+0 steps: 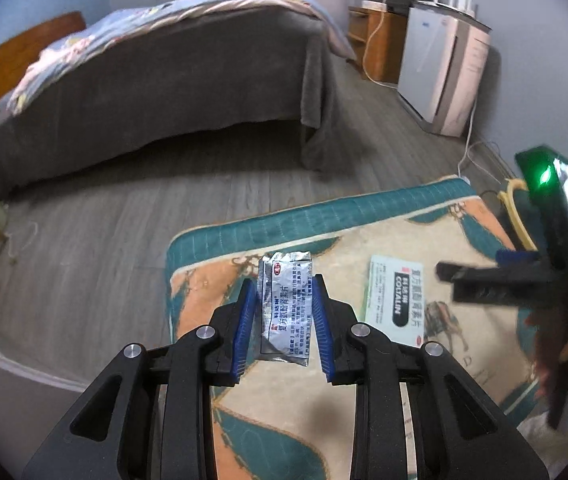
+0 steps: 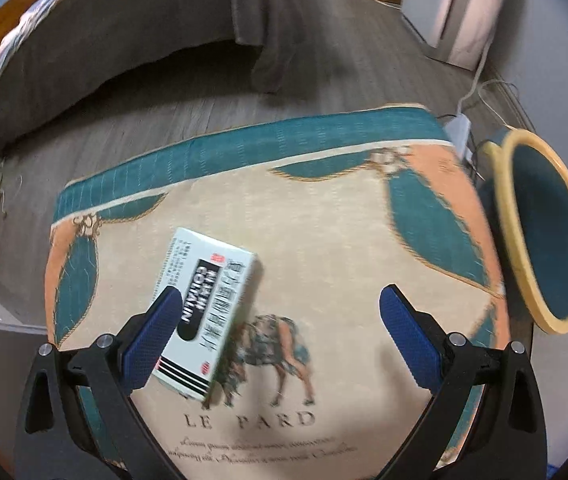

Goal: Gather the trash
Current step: 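Grasp the COLTALIN medicine box with the right tool while the left tool holds the foil packet, then carry the medicine box and foil packet over the wastebasket and open both tools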

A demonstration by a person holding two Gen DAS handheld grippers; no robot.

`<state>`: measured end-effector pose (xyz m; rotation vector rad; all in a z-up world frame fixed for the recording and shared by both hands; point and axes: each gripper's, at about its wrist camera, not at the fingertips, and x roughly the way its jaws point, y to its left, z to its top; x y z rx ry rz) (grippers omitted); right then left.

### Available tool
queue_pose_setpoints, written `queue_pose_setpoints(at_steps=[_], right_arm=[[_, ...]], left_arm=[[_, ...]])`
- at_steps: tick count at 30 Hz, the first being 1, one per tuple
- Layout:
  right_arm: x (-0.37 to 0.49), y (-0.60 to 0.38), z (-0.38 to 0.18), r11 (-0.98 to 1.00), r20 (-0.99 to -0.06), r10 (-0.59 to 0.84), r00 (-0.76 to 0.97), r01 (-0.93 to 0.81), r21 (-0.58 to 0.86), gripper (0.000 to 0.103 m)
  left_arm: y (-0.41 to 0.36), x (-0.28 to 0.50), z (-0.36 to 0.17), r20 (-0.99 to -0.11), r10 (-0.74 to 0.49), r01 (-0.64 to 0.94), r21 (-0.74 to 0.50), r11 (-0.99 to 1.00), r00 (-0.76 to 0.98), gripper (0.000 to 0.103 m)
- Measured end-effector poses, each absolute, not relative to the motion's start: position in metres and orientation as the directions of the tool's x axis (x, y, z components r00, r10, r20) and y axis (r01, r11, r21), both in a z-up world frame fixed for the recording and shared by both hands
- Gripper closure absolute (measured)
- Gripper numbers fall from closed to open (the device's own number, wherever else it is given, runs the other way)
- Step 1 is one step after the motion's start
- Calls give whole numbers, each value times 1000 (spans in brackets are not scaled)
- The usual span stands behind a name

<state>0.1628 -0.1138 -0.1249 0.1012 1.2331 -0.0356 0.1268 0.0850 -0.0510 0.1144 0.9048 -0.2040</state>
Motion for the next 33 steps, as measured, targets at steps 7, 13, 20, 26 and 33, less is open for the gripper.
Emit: queue_pose_setpoints(at_steps=[7, 13, 20, 26, 33], right_arm=[[176, -72, -158, 999, -955, 52, 293, -8, 52, 6], [179, -57, -185, 994, -963, 100, 251, 20, 109, 6], [174, -44, -192, 1000, -961, 0, 275, -24, -7, 20], [166, -66, -173, 1000, -949, -8, 316, 21, -1, 25], [154, -104, -141, 999, -928, -2, 372, 51, 18, 26]], left_arm=[[95, 146, -57, -793, -146, 214, -20, 977, 591, 73], [94, 150, -61, -798, -156, 224, -27, 974, 582, 73], [97, 151, -60, -799, -162, 219, -39, 975, 579, 73], [89, 149, -55, -794, -170, 231, -38, 972, 583, 73], [61, 146, -45, -783, -183, 273, -18, 962, 595, 73]])
